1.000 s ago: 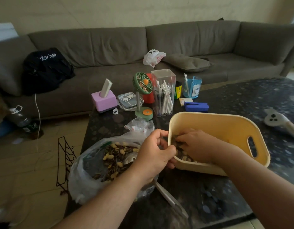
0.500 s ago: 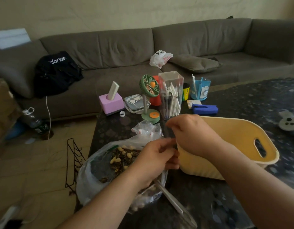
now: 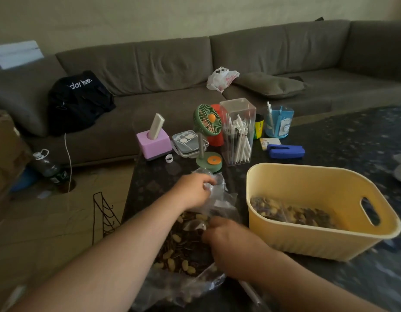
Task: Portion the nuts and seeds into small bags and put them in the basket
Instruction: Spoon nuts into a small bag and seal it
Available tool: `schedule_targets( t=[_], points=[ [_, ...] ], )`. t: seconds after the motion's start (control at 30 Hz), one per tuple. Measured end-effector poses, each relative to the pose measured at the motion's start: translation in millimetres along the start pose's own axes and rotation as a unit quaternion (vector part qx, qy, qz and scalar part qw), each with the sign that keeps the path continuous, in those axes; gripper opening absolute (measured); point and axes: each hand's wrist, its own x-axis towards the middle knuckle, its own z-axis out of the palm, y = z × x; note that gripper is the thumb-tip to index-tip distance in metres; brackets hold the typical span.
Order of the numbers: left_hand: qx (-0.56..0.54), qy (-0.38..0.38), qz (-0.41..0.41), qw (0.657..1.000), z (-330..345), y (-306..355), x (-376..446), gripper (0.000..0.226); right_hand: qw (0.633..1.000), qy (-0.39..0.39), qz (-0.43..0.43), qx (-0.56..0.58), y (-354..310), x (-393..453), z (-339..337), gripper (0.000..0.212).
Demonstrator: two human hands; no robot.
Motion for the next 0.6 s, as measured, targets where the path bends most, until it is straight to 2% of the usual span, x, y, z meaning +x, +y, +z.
schedule_targets(
  t=[0.1,0.2,0.3,0.37,0.47,0.6],
  points=[
    [0.053,-0.053,-0.015,0.997,18.9,5.3,13.8,0.039,0.999,0.024,0.024,0.02,15.3,2.3,5.9,0.034],
    [0.048,-0.016,-0.041,0.998,26.4,7.2,17.4,0.031,0.999,0.019,0.02,0.032,18.1,0.3,14.4,0.031],
    [0.041,0.023,-0.053,0.997,33.8,6.8,10.9,0.022,1.0,-0.002,0.002,0.005,18.1,-1.7,19.6,0.039],
    [0.002,0.046,-0.056,0.997,33.1,7.0,4.8,0.024,1.0,0.001,-0.011,-0.011,18.6,-3.0,22.4,0.051],
    [-0.096,0.104,-0.038,0.989,20.1,8.1,-6.6,0.025,1.0,0.028,0.004,0.005,19.3,-7.4,24.4,0.081],
    [-0.19,0.164,-0.009,0.968,4.4,4.2,-33.7,0.024,0.998,0.047,0.038,0.005,20.6,-13.6,22.1,0.09]
  ],
)
